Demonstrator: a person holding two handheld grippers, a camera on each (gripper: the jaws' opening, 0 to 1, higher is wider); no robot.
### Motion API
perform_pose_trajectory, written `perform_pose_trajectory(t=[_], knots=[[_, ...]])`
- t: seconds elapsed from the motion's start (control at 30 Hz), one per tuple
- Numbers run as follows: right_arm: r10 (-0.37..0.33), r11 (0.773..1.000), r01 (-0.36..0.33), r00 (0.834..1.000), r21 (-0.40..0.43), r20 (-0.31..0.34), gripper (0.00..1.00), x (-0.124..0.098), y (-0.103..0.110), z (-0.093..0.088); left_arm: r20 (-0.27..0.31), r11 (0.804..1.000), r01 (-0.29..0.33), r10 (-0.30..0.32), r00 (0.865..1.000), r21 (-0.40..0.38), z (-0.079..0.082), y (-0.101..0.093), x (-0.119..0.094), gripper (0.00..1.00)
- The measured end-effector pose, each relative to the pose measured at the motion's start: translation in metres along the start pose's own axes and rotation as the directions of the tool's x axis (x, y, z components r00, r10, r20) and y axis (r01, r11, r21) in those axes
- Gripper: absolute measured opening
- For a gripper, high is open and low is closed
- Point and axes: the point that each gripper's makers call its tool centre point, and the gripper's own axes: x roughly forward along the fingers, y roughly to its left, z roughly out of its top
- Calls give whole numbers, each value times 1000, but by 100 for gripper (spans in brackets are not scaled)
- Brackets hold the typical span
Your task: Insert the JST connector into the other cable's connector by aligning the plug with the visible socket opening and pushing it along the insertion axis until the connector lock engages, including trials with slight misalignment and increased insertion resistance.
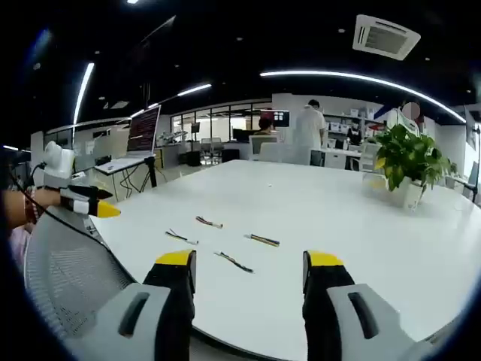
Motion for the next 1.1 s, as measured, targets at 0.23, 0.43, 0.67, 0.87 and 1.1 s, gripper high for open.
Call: perform_pose_trajectory(t=[0.23, 0.43, 0.67, 0.87, 1.1], knots=[[-3, 1000, 3, 1000, 1, 6, 55, 0, 0, 1, 0, 1000, 2, -2, 1000, 2, 0, 0, 0, 66], [-3, 1000, 3, 1000, 1, 4, 54, 0, 0, 1, 2, 1000, 2, -2, 1000, 0, 0, 0, 0, 66], [-2, 1000, 2, 1000, 1, 7, 54, 0, 0, 1, -2, 1000, 2, -2, 1000, 2, -1, 0, 0, 65], [-1, 1000, 1, 1000, 1, 9, 53, 0, 0, 2, -7, 1000, 2, -2, 1000, 4, -2, 0, 0, 65], [0, 1000, 0, 1000, 1, 10, 53, 0, 0, 2, -11, 1000, 0, 0, 1000, 6, -2, 0, 0, 64]])
